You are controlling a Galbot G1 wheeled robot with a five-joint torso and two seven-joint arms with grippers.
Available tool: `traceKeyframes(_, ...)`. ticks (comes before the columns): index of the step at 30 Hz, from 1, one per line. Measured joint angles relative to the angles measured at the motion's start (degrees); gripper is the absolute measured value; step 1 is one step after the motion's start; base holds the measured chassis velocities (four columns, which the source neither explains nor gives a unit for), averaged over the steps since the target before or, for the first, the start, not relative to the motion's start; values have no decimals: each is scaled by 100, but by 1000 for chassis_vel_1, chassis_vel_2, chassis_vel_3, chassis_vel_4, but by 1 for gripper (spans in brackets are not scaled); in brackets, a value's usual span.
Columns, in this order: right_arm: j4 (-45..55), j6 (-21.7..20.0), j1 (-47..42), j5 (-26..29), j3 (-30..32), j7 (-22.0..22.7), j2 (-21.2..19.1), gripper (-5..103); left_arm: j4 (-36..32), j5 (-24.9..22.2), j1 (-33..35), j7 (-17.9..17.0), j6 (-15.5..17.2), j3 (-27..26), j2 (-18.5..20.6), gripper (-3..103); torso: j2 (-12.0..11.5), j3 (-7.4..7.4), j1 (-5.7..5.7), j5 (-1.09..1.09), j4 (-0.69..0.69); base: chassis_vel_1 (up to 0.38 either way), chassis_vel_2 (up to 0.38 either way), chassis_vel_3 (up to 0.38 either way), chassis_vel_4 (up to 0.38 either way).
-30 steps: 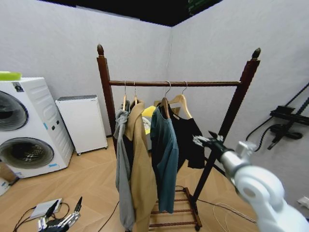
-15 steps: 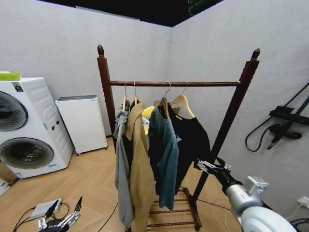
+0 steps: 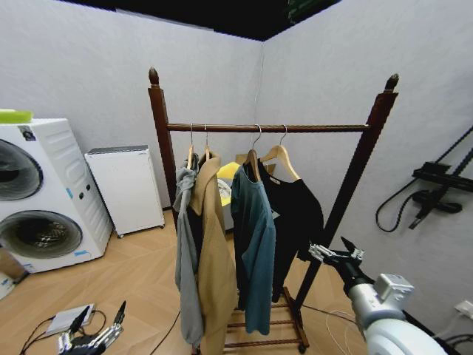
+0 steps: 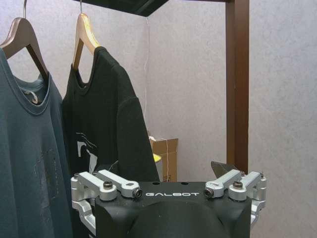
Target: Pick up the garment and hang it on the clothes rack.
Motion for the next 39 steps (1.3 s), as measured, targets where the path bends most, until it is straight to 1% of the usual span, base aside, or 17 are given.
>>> traceKeyframes(14,-7,59,-19,-33,-131,117,12,100,0,0,0,0,0,0,0,100,0,0,0,0,0,-28,-23,-26,-36)
traceKeyframes(24,60,152,-97,-101,-139,118,110,100,0,0,0,0,0,0,0,100,0,0,0,-1,0,-96,-91,-103,-95)
traceKeyframes(39,65,182,-132,-107,-115,117,113,100,0,0,0,0,0,0,0,100,0,0,0,0,-1,-128,-123,-126,-130)
